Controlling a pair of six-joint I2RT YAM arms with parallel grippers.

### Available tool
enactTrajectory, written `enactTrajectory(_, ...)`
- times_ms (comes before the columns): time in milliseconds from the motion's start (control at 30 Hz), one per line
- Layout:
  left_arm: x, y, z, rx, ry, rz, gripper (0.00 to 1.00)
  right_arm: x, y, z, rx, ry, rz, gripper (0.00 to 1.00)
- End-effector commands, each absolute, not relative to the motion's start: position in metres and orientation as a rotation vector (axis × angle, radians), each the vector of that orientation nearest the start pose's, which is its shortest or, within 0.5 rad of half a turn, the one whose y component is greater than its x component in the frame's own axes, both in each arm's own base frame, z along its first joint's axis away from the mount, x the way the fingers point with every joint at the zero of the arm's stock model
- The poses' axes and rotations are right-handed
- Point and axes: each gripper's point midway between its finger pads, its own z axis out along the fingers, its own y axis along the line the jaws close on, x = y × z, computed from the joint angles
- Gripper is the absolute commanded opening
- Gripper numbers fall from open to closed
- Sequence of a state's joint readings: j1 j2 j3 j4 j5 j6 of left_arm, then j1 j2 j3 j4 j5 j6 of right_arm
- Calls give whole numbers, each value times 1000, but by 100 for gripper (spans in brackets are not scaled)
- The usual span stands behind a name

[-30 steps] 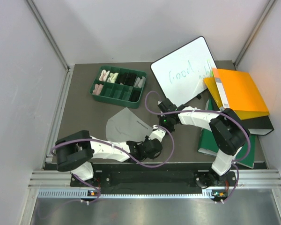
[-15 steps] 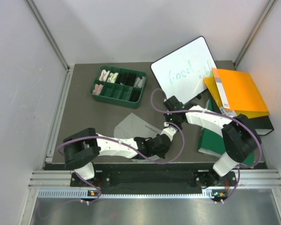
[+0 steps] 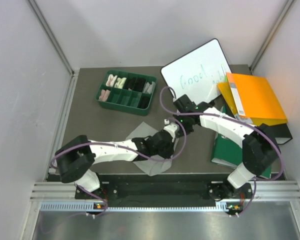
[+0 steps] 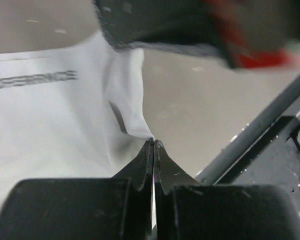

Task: Roll the underwear
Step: Fold the underwear at the center of the board.

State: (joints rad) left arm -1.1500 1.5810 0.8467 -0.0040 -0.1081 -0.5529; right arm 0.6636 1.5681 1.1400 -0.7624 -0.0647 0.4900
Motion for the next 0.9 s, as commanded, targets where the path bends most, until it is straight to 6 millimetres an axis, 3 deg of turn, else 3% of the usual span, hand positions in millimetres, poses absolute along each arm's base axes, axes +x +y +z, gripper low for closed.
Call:
enactTrajectory(0,179,-353,83,561,2333,-824,0,254,255,105,-312,2751,430,0)
enactTrajectory(433,197,-279,84,421,2468,-815,0,292,327,114,-363,2677,486,0)
enactTrajectory(500,201,-269,83,388,2480,-799,0,296,334,107,-366,2686,480,0)
enactTrajectory(867,222,-231,79,270,2522,-752,0,324,361,110,-374,2644,486,0)
